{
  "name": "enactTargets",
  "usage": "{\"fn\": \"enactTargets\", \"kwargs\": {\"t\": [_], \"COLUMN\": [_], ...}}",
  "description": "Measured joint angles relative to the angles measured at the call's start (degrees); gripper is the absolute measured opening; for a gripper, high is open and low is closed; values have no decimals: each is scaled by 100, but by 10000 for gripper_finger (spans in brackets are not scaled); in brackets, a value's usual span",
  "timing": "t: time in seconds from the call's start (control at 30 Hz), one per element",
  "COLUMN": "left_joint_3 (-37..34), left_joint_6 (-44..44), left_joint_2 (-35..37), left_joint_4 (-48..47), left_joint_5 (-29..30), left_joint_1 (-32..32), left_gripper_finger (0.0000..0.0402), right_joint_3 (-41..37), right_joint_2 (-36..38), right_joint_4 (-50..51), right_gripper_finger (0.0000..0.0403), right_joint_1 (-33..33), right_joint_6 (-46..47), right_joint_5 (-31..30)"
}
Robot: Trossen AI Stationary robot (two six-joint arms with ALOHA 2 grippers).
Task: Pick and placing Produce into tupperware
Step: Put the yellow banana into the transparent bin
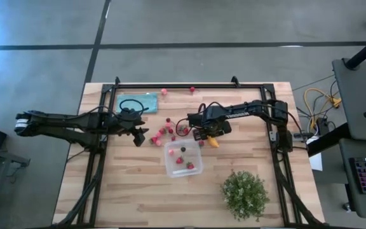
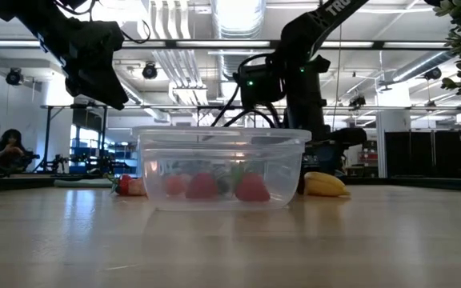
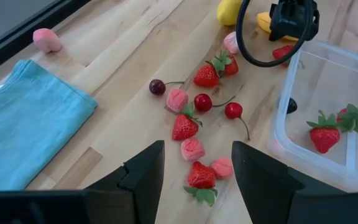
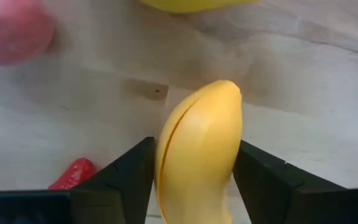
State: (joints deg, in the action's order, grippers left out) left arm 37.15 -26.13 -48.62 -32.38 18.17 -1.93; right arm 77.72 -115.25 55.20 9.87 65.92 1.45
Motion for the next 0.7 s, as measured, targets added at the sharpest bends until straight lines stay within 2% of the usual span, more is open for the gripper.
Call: {"fn": "enactTargets", "kwargs": {"t": [0.2, 0.4, 0.53, 0.7], "left_joint_3": [0, 22, 22, 26], "left_joint_6": [-9, -13, -26, -26], "left_joint_2": [0, 0, 0, 0], "left_joint_4": [0, 24, 46, 58], "left_joint_5": [2, 4, 5, 21], "left_joint_1": [0, 1, 0, 1], "left_gripper_finger": [173, 173, 173, 173], "right_joint_3": [-25, -6, 165, 391], "right_joint_2": [106, 747, 1227, 1421], "right_joint_4": [70, -23, -220, -1151], "right_gripper_finger": [167, 134, 147, 171], "right_joint_1": [0, -37, -208, -438], "right_joint_6": [-103, -141, -458, -627], "right_joint_5": [-155, -179, 85, 609]}}
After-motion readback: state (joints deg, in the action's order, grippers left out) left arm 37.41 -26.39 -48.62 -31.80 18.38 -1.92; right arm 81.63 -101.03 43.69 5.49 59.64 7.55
